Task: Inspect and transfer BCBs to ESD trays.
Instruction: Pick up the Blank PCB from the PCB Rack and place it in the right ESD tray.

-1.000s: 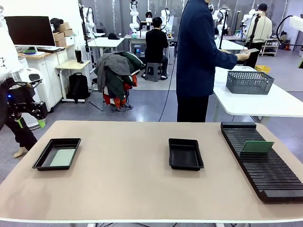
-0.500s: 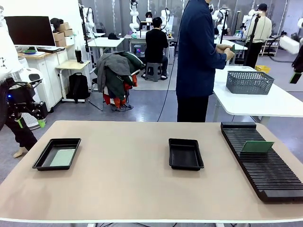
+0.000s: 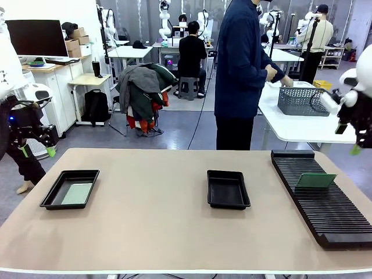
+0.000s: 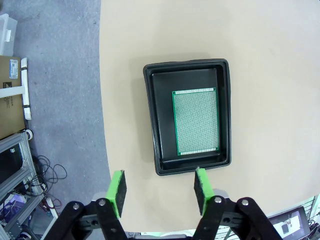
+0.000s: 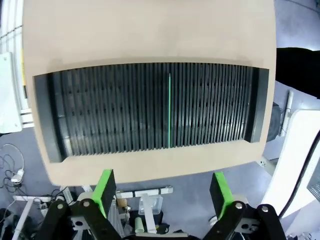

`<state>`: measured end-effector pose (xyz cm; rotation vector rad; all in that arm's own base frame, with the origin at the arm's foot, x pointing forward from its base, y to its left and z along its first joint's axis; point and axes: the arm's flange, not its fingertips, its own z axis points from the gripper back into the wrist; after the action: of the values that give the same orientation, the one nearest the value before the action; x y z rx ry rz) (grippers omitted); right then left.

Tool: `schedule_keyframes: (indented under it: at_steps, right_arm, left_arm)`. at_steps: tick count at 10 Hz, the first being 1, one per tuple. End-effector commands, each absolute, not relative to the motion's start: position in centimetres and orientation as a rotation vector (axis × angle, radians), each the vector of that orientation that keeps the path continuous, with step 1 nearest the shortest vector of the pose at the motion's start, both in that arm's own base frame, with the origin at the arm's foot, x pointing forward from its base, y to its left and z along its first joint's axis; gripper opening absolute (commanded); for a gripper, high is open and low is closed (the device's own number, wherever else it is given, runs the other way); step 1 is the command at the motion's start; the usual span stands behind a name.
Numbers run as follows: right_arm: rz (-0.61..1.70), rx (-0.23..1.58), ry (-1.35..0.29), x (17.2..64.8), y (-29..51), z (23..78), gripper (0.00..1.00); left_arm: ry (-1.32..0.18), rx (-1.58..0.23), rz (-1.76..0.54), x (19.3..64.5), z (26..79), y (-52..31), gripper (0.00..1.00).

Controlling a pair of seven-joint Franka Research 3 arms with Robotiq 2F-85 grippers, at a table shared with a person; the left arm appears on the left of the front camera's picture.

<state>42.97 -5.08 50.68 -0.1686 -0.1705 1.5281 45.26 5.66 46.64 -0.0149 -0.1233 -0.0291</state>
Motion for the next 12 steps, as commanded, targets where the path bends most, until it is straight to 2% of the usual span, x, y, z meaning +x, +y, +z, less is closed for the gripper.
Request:
schedule_keyframes:
  at_steps: [1, 5, 12]
  right_arm:
    - [1.556, -0.235, -0.187, 44.4, -5.4, 46.7, 1.0]
    - [1.548, -0.167, -0.203, 47.5, -5.3, 40.4, 1.0]
    - [1.533, -0.118, -0.2, 48.9, -5.7, 36.5, 1.0]
  left_arm:
    - [-0.128, -0.013, -0.029, 45.1, 46.4, 5.6, 0.73]
    - [-0.128, -0.013, -0.029, 45.1, 46.4, 5.6, 0.73]
    - [-0.128, -0.013, -0.029, 45.1, 46.4, 5.6, 0.73]
